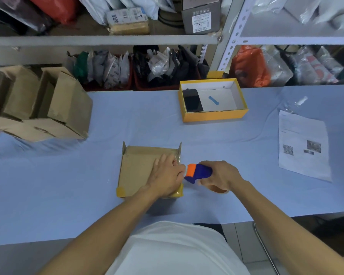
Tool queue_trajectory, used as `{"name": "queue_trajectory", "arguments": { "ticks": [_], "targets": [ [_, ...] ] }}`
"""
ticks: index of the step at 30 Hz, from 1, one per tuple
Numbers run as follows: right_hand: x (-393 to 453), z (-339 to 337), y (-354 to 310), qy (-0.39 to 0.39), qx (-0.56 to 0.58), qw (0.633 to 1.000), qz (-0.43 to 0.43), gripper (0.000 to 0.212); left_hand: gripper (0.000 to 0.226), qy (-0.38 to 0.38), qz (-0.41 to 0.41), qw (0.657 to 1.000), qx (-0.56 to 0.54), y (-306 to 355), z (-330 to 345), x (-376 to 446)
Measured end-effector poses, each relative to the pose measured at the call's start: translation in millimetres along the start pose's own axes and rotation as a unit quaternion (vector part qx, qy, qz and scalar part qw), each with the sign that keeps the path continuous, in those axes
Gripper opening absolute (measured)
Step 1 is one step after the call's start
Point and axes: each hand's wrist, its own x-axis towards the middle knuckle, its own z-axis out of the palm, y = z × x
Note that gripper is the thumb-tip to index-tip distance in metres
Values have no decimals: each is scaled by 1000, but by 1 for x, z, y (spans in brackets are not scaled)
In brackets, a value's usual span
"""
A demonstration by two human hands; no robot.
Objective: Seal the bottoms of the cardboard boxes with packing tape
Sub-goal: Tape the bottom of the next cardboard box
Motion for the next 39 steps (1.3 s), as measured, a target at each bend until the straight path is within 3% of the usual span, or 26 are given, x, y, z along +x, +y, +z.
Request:
{"name": "queue_trajectory", "arguments": {
  "ticks": [2, 3, 6, 8, 10, 14, 15, 19, 25, 28, 32, 34, 36, 39],
  "targets": [
    [-11, -3, 3, 62, 47, 997, -5, 59, 19, -39, -12, 998, -52, 2, -4, 5],
    [-17, -5, 5, 92, 95, 991, -16, 58, 23, -65, -38, 988, -133, 2, -12, 9],
    [-33, -10, 2, 124, 225, 964, -66, 62, 29, -48, -146, 889, -432, -8, -36, 11],
    [-36, -13, -8, 127, 227, 960, -104, 71, 23, -56, -186, 845, -498, -10, -47, 7],
    [-37, -17, -20, 122, 221, 960, -123, 74, 25, -89, -187, 824, -528, -7, -48, 1],
    [-39, -20, -32, 114, 169, 969, -141, 76, 28, -37, -226, 798, -558, -3, -47, -8],
    [-38, -20, -33, 111, 160, 971, -139, 76, 32, -22, -238, 807, -539, -3, -46, -10],
    [-43, -17, -25, 75, 90, 983, -138, 72, 31, 22, -257, 898, -355, -10, -45, -22],
    [-60, -6, 11, 56, 79, 992, -80, 72, 24, 26, -260, 925, -276, -20, -38, -46],
    [-53, 0, 9, 54, 75, 993, -77, 72, 19, 32, -215, 969, -118, -13, -36, -41],
    [-47, 4, 13, 43, 52, 994, -86, 72, 49, -6, -196, 978, 75, -12, -41, -36],
    [-44, 6, 13, 37, 54, 994, -93, 71, 52, -10, -205, 970, 130, -18, -43, -38],
    [-40, 8, 12, 37, 38, 993, -106, 70, 35, 2, -166, 980, 113, -15, -40, -35],
    [-36, 10, 7, 41, 34, 992, -112, 67, 10, -31, -12, 998, -47, 5, -23, -31]
  ]
}}
